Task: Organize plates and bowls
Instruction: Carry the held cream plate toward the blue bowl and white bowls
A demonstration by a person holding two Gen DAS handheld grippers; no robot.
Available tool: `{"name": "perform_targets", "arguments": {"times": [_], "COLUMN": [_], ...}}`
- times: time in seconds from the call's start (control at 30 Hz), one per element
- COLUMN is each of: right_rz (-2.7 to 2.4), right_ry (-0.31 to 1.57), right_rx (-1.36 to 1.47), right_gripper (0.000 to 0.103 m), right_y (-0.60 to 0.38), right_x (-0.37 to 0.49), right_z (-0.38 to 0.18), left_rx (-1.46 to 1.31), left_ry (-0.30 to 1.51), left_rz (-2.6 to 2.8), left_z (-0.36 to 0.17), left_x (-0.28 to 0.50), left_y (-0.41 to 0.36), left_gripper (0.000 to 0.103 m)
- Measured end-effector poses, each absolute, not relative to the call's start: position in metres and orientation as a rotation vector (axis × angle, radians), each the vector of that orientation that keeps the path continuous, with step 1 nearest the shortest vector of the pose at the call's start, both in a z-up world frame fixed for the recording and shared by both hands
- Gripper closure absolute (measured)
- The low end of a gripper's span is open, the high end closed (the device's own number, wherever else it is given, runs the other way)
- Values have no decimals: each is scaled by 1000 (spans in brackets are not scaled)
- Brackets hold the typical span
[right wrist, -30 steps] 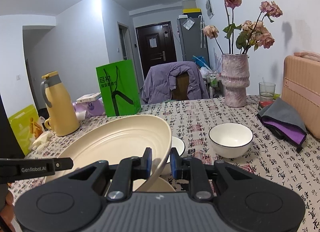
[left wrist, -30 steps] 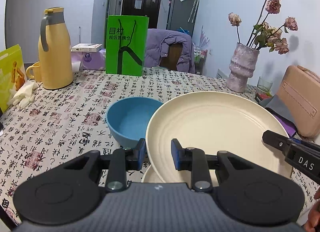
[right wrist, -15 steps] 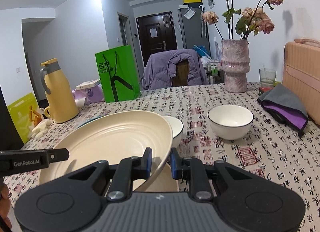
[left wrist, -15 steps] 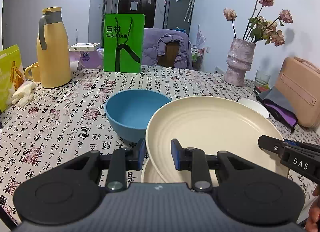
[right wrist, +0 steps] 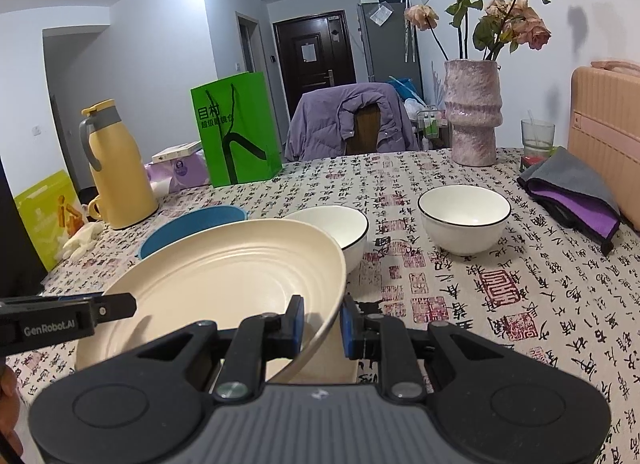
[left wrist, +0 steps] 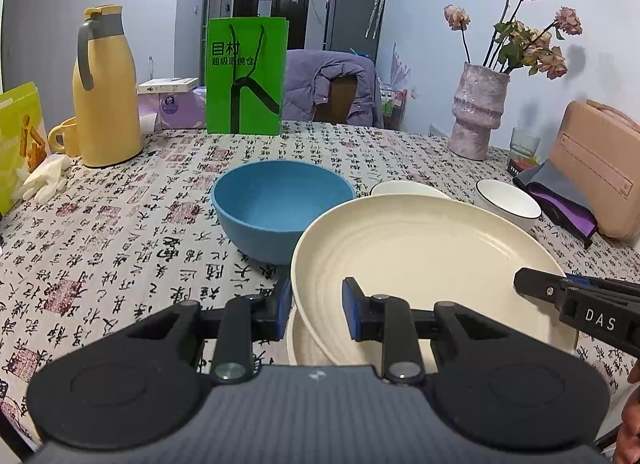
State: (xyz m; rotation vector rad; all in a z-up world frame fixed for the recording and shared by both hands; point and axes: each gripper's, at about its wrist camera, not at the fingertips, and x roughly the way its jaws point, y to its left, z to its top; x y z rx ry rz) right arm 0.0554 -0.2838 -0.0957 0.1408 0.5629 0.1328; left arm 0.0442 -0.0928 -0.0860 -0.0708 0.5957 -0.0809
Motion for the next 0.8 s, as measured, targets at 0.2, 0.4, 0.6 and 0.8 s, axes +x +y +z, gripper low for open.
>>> {"name": "perform_targets", "arguments": {"times": [0.2, 0.4, 0.6, 0.8], "right_rz": [133, 131, 131, 127], "right_ry": [582, 592, 606, 614], "right_rx": [144, 137, 130, 114], "right_gripper": [84, 84, 84, 84], "right_y": [-285, -283, -282, -280], "right_x": [56, 57, 58, 60], "right_z": [-103, -108, -114, -118], "left_rx": [-69, -71, -71, -65], "left_ry": [608, 616, 635, 650], "left_rz": [-84, -84, -84, -82], "left_z": [-93, -97, -104, -109], "left_x": [43, 44, 45, 48], "left_y": [-93, -92, -92, -93], "left_gripper": [76, 76, 76, 76]}}
